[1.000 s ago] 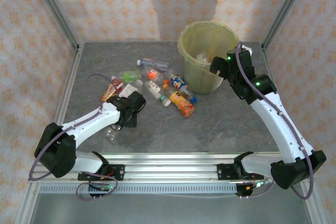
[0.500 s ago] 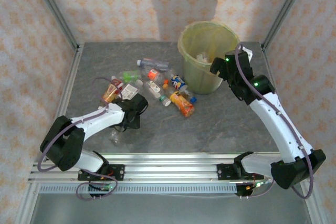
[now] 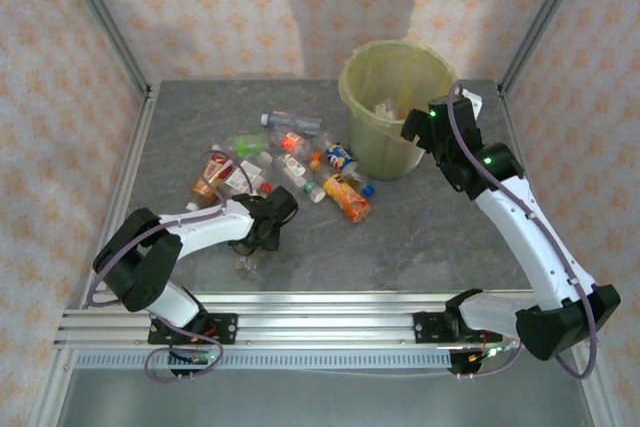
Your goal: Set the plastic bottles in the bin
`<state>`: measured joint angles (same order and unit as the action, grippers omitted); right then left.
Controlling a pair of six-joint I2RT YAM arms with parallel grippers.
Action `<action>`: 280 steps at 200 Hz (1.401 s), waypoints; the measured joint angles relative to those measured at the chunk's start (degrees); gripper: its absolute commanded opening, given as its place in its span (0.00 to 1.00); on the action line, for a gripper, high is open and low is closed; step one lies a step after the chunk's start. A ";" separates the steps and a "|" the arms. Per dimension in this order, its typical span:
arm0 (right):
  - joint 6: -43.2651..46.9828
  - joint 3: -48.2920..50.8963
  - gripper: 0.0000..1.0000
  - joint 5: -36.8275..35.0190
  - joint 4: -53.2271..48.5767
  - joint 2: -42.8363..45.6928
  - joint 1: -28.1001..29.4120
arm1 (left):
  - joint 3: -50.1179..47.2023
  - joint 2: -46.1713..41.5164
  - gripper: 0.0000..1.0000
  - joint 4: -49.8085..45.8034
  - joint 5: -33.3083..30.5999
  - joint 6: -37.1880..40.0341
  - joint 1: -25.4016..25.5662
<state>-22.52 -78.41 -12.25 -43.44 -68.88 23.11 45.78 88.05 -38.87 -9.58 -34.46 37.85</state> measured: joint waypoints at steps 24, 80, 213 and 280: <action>0.02 0.00 0.99 0.02 0.00 0.00 0.00 | 0.44 0.26 0.56 0.83 -0.15 0.46 0.81; 0.24 0.00 0.99 0.90 0.04 0.00 0.39 | 1.77 0.04 0.49 2.27 -0.55 1.20 2.38; 0.42 0.00 0.99 23.78 8.94 1.46 0.74 | 8.59 -17.90 0.45 7.93 -2.19 9.42 3.43; -2.10 -3.23 0.87 42.58 16.35 -6.40 1.49 | 9.11 -20.26 0.46 24.79 7.67 19.74 3.43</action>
<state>-24.62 -81.65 30.33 -27.09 -75.29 24.60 54.89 67.79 -14.09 -1.91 -14.72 41.28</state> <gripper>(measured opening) 0.878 0.482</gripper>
